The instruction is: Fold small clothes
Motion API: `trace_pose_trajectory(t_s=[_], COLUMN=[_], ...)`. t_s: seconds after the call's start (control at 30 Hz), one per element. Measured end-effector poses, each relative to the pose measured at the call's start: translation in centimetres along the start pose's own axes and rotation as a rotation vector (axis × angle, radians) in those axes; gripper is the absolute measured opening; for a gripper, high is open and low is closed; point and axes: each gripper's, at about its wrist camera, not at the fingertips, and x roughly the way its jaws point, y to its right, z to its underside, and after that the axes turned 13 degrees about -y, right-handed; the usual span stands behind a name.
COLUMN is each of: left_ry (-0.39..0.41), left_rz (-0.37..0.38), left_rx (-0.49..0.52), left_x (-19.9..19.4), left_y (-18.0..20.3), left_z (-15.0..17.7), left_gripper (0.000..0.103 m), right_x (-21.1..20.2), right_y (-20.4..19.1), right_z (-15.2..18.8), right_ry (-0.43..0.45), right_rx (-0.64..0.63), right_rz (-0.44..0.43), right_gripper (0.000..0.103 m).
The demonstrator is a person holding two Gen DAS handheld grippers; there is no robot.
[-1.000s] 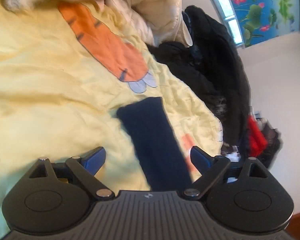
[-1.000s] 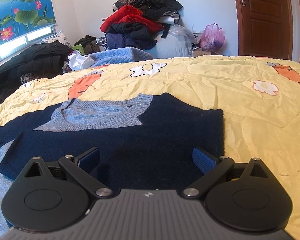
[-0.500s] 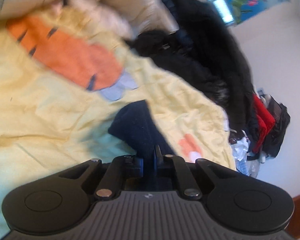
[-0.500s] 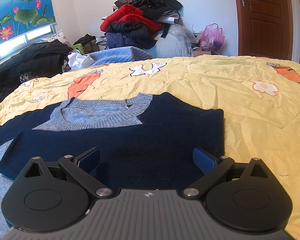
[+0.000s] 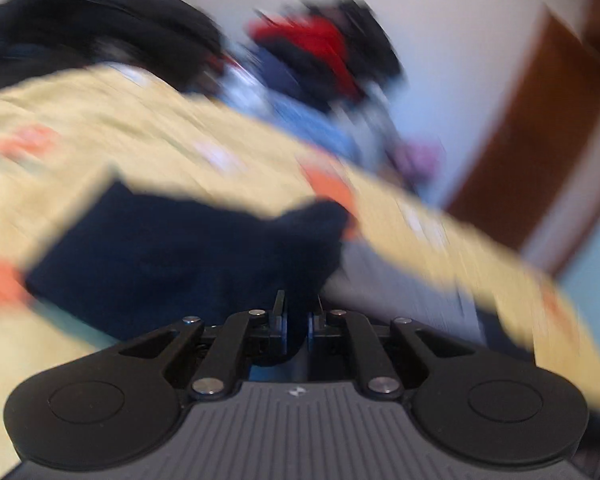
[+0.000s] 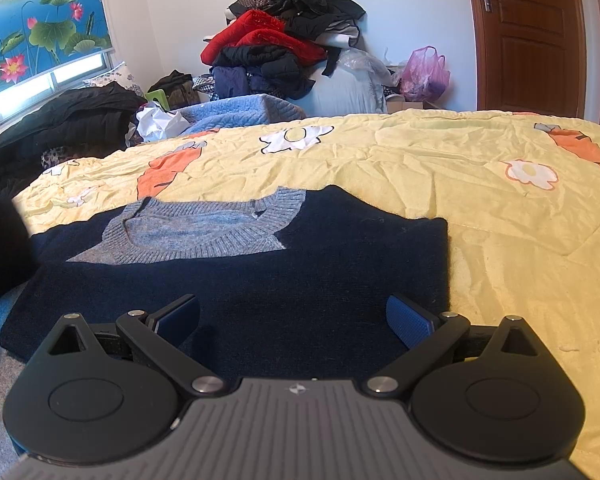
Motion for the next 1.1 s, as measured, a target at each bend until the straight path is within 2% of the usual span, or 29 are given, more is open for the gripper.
trace_pose_trajectory(t_s=[0.07, 0.13, 0.27, 0.37, 0.4, 0.47, 0.5, 0.6, 0.67, 0.73, 0.83, 0.93, 0.97, 1.0, 1.07, 1.1], left_ry=[-0.011, 0.033, 0.039, 0.046, 0.052, 0.058, 0.060, 0.064, 0.071, 0.075, 0.085, 0.095, 0.096, 0.095, 0.096, 0.105], left_rz=[-0.045, -0.091, -0.050, -0.045, -0.045, -0.045, -0.045, -0.045, -0.045, -0.046, -0.046, -0.047, -0.046, -0.044, -0.041, -0.037], left_rx=[0.075, 0.148, 0.099, 0.094, 0.094, 0.095, 0.095, 0.093, 0.092, 0.093, 0.098, 0.100, 0.099, 0.099, 0.101, 0.106], left_x=[1.3, 1.3, 0.9, 0.9, 0.9, 1.0, 1.0, 0.8, 0.7, 0.6, 0.5, 0.4, 0.4, 0.4, 0.3, 0.1], left_y=[2.0, 3.1, 2.1, 1.6, 1.4, 1.5, 1.5, 1.5, 1.4, 1.5, 1.5, 1.6, 1.5, 1.5, 1.5, 1.6], left_z=[1.9, 2.9, 2.9, 2.9, 2.8, 2.9, 2.9, 2.9, 3.0, 3.0, 3.1, 3.1, 3.1, 3.1, 3.1, 3.2], left_gripper=[0.009, 0.009, 0.008, 0.008, 0.008, 0.008, 0.008, 0.009, 0.009, 0.008, 0.008, 0.008, 0.009, 0.009, 0.009, 0.009], right_x=[0.0, -0.1, -0.1, -0.4, -0.9, -2.0, -2.0, 0.1, 1.8, 3.1, 4.6, 5.7, 6.0, 6.1, 6.3, 6.2], right_y=[0.1, 0.2, -0.1, -1.5, -2.0, -3.1, -3.7, -6.0, -7.5, -9.1, -11.0, -12.5, -12.9, -13.2, -13.5, -13.3], right_z=[0.0, 0.0, 0.0, -0.8, -1.2, -2.2, -2.8, -4.4, -5.1, -5.8, -6.4, -6.8, -6.7, -6.5, -6.1, -5.8], right_ry=[0.002, 0.004, -0.001, -0.040, -0.039, -0.042, -0.073, -0.245, -0.328, -0.370, -0.416, -0.478, -0.494, -0.498, -0.505, -0.489], right_rx=[0.004, 0.009, -0.002, -0.017, 0.010, 0.082, 0.120, 0.228, 0.289, 0.305, 0.312, 0.288, 0.270, 0.246, 0.220, 0.216], right_rz=[-0.005, -0.012, 0.000, 0.044, 0.005, -0.173, -0.267, -0.524, -0.621, -0.644, -0.645, -0.643, -0.614, -0.593, -0.580, -0.583], right_gripper=[0.100, 0.100, 0.101, 0.096, 0.096, 0.098, 0.099, 0.099, 0.097, 0.094, 0.085, 0.069, 0.057, 0.039, 0.018, 0.017])
